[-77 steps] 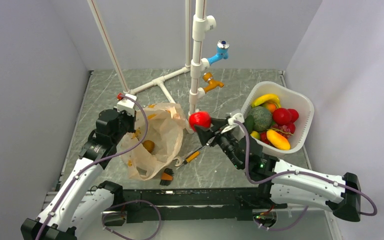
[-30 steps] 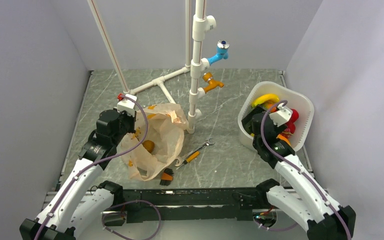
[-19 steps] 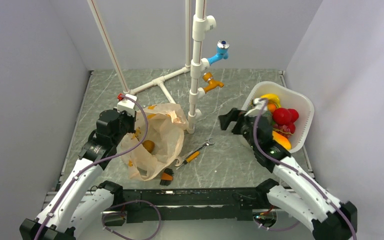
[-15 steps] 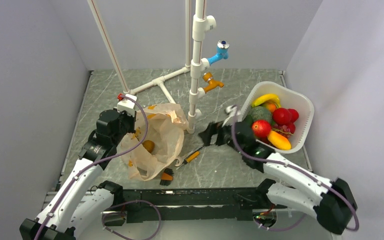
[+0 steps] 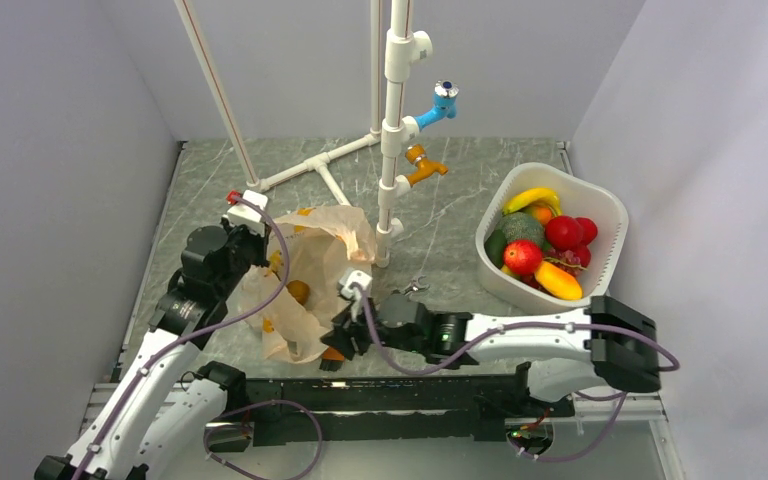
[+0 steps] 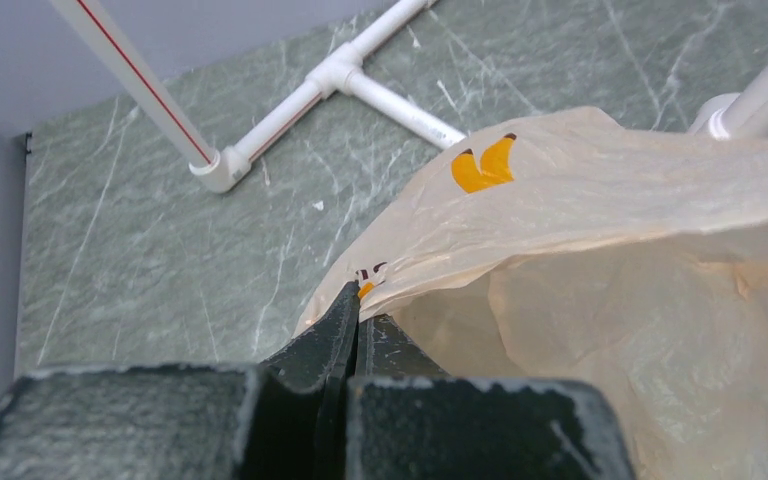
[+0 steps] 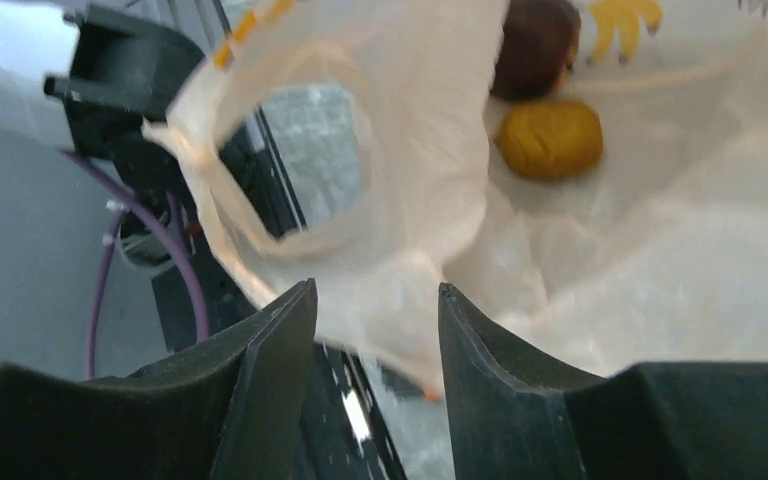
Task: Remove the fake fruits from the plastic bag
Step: Take out the fake fruit from the plastic bag.
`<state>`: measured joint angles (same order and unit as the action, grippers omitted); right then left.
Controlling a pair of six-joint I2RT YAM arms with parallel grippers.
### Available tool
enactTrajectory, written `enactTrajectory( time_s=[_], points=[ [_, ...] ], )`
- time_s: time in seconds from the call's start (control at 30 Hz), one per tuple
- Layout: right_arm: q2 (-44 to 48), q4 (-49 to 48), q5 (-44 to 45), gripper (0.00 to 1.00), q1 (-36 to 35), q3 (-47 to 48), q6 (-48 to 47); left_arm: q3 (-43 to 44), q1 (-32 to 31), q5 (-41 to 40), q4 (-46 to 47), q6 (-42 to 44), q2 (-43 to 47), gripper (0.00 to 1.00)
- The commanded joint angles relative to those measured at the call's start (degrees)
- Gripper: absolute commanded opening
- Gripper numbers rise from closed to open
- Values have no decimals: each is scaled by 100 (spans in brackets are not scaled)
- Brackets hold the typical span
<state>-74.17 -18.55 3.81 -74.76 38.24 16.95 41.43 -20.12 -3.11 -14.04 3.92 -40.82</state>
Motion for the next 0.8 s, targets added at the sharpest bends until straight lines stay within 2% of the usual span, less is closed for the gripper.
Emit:
enactTrajectory(
  time_s=[0.0, 0.17, 0.47, 0.53, 0.63, 0.77],
  points=[
    [-677, -377, 894, 51, -205, 1052, -611, -109, -51, 298, 445, 140, 246, 0],
    [-1899, -405, 2284, 51, -92, 1979, -985, -180, -146, 428, 528, 242, 329, 0],
    [-3663, -191, 3249, 50, 110, 3232, -1149, -250, -244, 459, 595, 339, 360, 0],
    [-3863, -173, 3259, 50, 131, 3351, -1131, -234, -247, 424, 570, 338, 312, 0],
    [-3953, -186, 2817, 51, 153, 3375, -1129, -186, -247, 378, 528, 350, 236, 0],
    [-3790, -858, 1730, 62, 186, 2819, -1145, -166, -249, 330, 499, 355, 186, 0]
  ],
)
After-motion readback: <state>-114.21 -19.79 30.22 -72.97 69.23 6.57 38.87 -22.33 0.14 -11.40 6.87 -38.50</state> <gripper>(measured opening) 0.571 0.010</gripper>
